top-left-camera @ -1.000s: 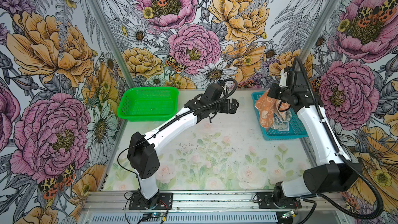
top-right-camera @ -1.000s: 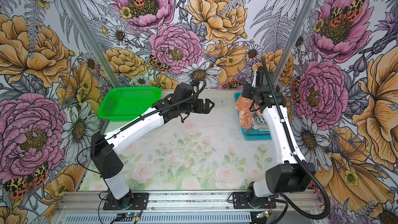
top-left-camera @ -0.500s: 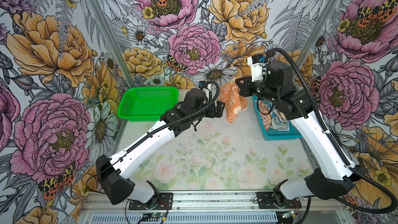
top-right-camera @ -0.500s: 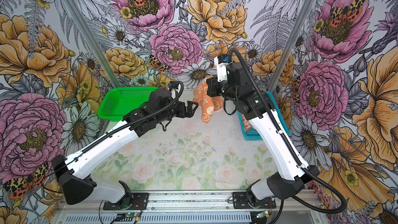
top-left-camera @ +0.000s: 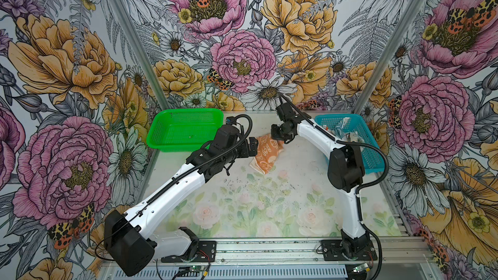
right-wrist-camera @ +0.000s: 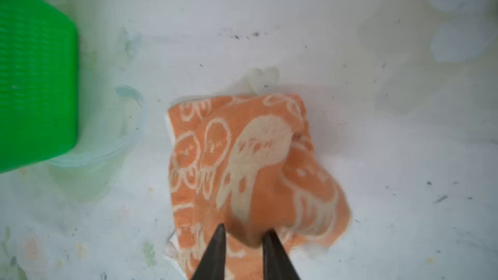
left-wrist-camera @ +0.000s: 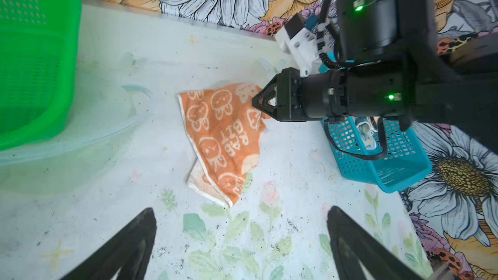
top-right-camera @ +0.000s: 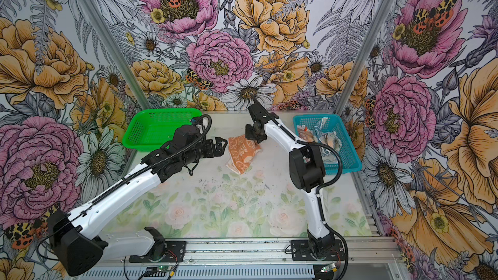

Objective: Fold and stack the towels
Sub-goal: 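Lower the orange towel onto the table center with the right gripper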

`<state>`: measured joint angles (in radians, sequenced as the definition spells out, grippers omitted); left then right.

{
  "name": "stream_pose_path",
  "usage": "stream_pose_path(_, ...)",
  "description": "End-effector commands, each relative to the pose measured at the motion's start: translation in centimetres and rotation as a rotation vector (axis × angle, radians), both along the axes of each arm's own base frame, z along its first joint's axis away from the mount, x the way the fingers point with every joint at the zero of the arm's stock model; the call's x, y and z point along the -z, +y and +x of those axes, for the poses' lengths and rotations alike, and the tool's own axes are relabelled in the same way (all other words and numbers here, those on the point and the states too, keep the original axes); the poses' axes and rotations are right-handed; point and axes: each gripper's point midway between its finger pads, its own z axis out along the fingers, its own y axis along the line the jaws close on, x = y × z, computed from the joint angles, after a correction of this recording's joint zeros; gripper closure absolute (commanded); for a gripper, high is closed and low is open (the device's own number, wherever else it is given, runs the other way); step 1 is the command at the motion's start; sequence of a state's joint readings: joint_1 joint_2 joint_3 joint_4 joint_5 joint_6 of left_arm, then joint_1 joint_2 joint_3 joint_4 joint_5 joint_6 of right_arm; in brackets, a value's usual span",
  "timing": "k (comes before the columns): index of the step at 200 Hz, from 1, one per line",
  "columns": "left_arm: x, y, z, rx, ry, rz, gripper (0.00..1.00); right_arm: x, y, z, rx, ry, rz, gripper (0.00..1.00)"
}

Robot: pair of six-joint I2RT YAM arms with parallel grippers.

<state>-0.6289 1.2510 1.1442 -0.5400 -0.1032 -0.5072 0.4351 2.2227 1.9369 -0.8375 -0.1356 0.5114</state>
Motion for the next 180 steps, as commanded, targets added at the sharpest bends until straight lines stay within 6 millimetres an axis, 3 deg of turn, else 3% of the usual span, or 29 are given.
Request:
stream_pose_path(1,0.4,0.4,-0.5,-0.003,0.026,-0.026,0.01,-5.0,0.6,1.4,0.000,-0.096,0.068,0.51)
stream_pose_path(27,3.1,1.3,-0.3,-0.020,0.100,-0.033,0.01,-6.1,-0.1,-0.2,-0.028,-0.118,0.034,0.27)
stream_pose_path(40,4.0,1.3,-0.1,-0.019,0.125,-0.038,0.01,-6.6,-0.8,-1.6,-0.041,-0.126,0.009,0.20)
stream_pose_path(60,5.1,0.8,0.3,-0.008,0.154,-0.055,0.01,-5.7,-1.4,-4.2,-0.060,-0.099,0.003,0.15)
stream_pose_path(81,6.0,0.0,0.9,0.003,0.179,-0.091,0.01,-3.5,-1.0,-6.8,-0.088,-0.059,0.004,0.14)
stream_pose_path(107,6.3,-0.8,1.3,0.015,0.199,-0.113,0.01,-0.5,0.1,-8.8,-0.110,-0.010,0.020,0.20)
stream_pose_path(141,6.0,-1.0,1.3,0.018,0.196,-0.124,0.01,2.4,1.6,-9.0,-0.122,0.020,0.014,0.31)
stream_pose_path(161,5.9,-0.9,0.9,0.016,0.193,-0.127,0.01,3.4,2.0,-8.3,-0.115,0.021,0.016,0.44)
stream_pose_path(180,5.8,-0.9,0.4,0.021,0.189,-0.128,0.01,3.7,2.4,-8.0,-0.108,0.024,0.021,0.67)
